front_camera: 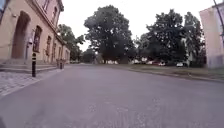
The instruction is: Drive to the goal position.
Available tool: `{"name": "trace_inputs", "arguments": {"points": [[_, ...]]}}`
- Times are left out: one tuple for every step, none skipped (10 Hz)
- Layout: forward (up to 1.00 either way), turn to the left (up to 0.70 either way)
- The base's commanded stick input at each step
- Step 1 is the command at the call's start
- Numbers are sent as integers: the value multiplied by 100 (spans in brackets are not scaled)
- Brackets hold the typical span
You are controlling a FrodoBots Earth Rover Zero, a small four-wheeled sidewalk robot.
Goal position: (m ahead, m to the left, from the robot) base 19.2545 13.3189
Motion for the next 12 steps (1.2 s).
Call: {"name": "trace_inputs", "arguments": {"points": [[45,0],[45,0],[45,0],[45,0],[45,0],[45,0],[45,0],[45,0],[45,0],[45,0],[45,0],[45,0]]}}
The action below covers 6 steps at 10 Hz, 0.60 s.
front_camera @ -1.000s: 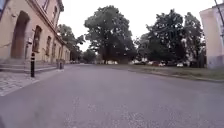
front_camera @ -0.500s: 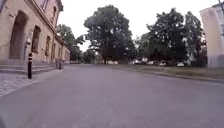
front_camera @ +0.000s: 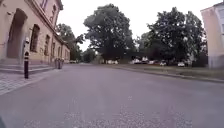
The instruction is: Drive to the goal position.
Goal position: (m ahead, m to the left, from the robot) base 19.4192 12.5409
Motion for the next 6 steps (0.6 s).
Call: {"name": "trace_inputs", "arguments": {"points": [[45,0],[45,0],[45,0],[45,4],[45,9],[45,13]]}}
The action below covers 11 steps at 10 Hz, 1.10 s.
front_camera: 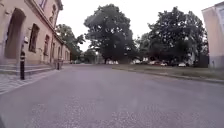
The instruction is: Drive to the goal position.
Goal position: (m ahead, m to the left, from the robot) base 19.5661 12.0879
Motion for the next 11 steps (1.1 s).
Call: {"name": "trace_inputs", "arguments": {"points": [[45,17],[45,22],[45,26],[45,27],[45,27],[45,12],[45,0],[45,0],[45,0],[45,0],[45,0]]}}
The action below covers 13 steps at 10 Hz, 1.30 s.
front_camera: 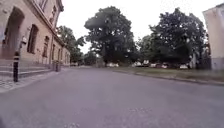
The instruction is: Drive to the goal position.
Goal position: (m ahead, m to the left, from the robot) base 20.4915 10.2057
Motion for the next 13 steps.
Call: {"name": "trace_inputs", "arguments": {"points": [[45,0],[45,0],[45,0],[45,0],[45,0],[45,0],[45,0],[45,0],[45,0],[45,0],[45,0],[45,0],[45,0]]}}
